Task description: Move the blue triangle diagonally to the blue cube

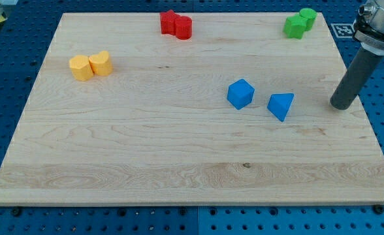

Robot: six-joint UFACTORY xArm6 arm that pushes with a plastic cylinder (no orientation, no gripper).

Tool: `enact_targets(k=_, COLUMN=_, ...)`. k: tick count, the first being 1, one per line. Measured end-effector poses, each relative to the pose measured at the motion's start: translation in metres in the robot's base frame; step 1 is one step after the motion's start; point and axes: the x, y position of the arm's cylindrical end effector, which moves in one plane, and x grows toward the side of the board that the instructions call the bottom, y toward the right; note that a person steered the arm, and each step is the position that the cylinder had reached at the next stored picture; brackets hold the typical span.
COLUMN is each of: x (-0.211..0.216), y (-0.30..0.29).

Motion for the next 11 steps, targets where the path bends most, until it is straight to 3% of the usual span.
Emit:
enact_targets(k=4, x=0.011, y=-0.085)
enact_targets(k=7, x=-0.004, y=-0.162)
enact_targets(k=9, x=0.031, y=-0.190)
enact_targets(k=11, x=0.039, y=-0.221)
